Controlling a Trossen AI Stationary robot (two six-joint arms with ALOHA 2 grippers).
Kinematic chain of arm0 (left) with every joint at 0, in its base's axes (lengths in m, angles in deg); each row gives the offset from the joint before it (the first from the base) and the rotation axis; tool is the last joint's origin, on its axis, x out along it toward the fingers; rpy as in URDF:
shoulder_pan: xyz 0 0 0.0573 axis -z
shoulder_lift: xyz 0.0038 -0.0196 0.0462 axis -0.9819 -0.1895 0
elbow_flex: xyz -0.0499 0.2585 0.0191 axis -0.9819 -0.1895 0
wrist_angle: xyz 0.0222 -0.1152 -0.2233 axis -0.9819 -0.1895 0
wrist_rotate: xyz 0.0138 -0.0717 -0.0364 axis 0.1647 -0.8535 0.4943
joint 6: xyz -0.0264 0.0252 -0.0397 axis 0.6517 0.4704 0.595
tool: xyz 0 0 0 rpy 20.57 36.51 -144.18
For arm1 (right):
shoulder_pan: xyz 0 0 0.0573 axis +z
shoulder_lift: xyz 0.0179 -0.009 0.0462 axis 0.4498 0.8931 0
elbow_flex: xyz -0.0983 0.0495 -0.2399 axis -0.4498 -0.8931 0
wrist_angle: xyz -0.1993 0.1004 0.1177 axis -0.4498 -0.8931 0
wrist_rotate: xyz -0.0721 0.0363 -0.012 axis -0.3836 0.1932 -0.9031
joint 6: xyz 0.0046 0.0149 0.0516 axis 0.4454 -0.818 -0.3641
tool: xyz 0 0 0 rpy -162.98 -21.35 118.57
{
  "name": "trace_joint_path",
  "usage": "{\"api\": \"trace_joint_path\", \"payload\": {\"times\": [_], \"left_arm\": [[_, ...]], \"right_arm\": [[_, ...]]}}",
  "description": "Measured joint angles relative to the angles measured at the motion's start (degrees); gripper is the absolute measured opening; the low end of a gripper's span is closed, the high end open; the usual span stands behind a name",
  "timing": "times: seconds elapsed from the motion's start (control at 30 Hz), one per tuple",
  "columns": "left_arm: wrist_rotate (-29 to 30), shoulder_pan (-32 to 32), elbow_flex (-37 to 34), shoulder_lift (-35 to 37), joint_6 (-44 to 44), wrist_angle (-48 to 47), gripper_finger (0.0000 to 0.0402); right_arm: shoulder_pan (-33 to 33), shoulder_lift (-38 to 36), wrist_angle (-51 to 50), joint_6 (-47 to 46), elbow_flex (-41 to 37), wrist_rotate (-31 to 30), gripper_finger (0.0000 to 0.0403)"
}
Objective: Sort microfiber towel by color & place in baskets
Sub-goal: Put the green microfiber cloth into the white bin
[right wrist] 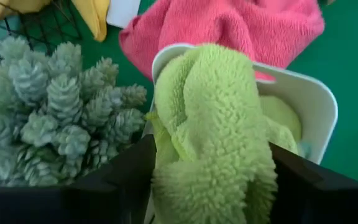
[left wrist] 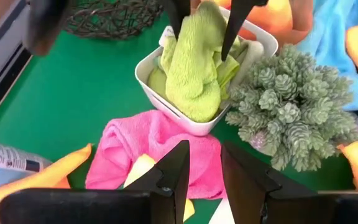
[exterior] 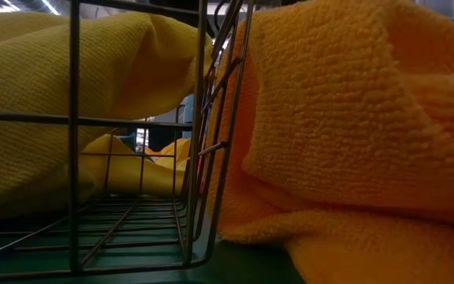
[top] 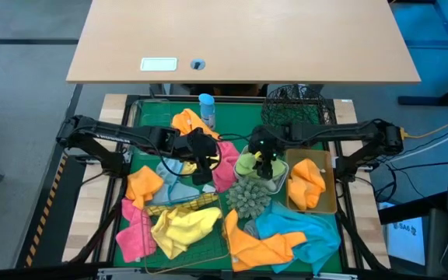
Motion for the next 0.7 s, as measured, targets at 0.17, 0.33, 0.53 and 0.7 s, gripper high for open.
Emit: {"api": "trace_joint_path", "payload": {"times": [0.17, 0.33, 0.53, 0.7], "left_arm": [[0.02, 0.00, 0.00, 0.01, 0.02, -1.88, 0.0088], [0.02, 0.00, 0.00, -0.54, 0.04, -1.89, 0.0088], [0.02, 0.00, 0.00, -0.47, 0.10, -1.80, 0.0088], [0.04, 0.00, 0.00, -0.45, 0.20, -1.78, 0.0088]], "right_arm": [[0.00, 0.00, -6.27, -0.02, 3.32, -0.10, 0.0237], [0.88, 0.00, -6.66, -0.07, 4.56, -0.68, 0.0237], [1.70, 0.02, -6.78, 0.24, 6.85, -0.77, 0.0237], [1.64, 0.02, -6.45, 0.22, 7.31, -3.25, 0.0237]]}}
